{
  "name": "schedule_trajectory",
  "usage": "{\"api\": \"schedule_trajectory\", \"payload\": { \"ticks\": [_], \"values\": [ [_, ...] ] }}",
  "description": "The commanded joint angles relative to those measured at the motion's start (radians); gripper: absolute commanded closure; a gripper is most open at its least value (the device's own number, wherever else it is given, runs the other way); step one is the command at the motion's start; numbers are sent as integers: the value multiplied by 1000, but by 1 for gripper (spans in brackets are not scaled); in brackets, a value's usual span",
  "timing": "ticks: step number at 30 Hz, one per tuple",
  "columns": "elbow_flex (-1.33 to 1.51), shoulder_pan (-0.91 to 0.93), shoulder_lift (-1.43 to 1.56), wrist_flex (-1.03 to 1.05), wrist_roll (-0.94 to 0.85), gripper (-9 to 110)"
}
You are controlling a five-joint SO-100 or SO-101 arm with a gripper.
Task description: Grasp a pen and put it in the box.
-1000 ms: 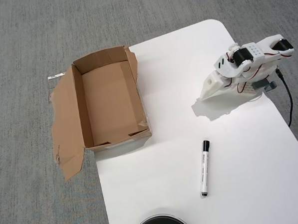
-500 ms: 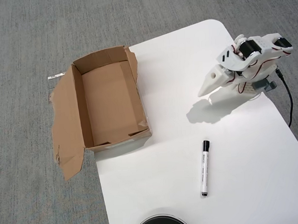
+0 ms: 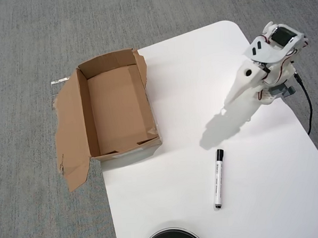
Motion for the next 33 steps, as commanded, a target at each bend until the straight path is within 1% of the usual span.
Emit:
{"api": "schedule_trajectory", "payload": {
  "ticks": [1,10,15,18,21,25,27,29,33],
  "values": [
    [-243,-82,-249,-9,12,101],
    [-709,-182,-635,-8,12,101],
    [-909,-252,-836,-8,24,101],
    [-1032,-301,-942,-8,123,101],
    [-1113,-377,-1031,-8,285,101],
    [-1137,-478,-1097,-8,524,101],
    [-1137,-512,-1109,-8,610,101],
    [-1133,-533,-1111,-8,657,101],
    [-1133,-538,-1111,-8,676,101]
  ]
}}
